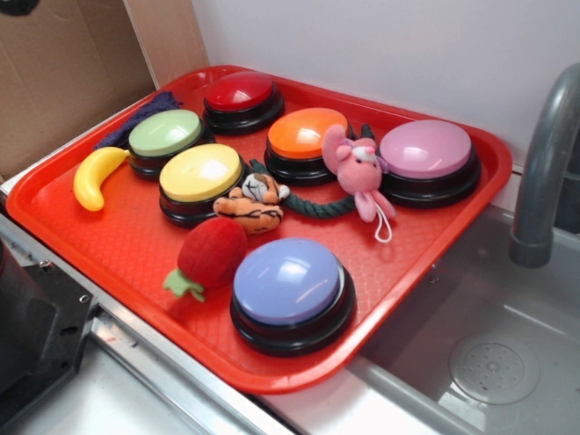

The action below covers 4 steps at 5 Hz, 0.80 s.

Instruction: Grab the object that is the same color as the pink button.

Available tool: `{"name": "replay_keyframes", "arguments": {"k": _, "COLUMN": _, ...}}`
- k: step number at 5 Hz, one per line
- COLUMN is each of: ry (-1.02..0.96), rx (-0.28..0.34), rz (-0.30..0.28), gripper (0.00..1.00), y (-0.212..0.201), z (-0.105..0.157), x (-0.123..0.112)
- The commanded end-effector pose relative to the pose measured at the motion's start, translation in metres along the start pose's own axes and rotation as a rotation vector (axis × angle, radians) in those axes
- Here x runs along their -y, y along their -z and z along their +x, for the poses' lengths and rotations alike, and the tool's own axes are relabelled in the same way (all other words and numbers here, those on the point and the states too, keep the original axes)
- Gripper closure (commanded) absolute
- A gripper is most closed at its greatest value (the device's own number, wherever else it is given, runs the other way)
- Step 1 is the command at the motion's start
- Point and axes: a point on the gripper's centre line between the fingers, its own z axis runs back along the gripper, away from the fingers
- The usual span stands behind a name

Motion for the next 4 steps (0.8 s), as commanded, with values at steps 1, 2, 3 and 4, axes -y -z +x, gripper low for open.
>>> {"name": "replay_keyframes", "arguments": {"k": 1, "ry": 0.0, "rx": 0.0, "rz": 0.0, "gripper": 0.0, "y": 0.0, "z": 0.0, "x": 0.0}}
{"name": "replay_keyframes", "arguments": {"k": 2, "ry": -0.033, "rx": 0.045, "rz": 0.05, "gripper": 0.0, "y": 0.011, "z": 0.032, "x": 0.01}}
{"name": "replay_keyframes", "arguments": {"k": 3, "ry": -0.053, "rx": 0.073, "rz": 0.039, "gripper": 0.0, "y": 0.029, "z": 0.07, "x": 0.025}}
{"name": "replay_keyframes", "arguments": {"k": 4, "ry": -0.139, "rx": 0.141, "rz": 0.091, "gripper": 0.0, "y": 0.052, "z": 0.108, "x": 0.048}}
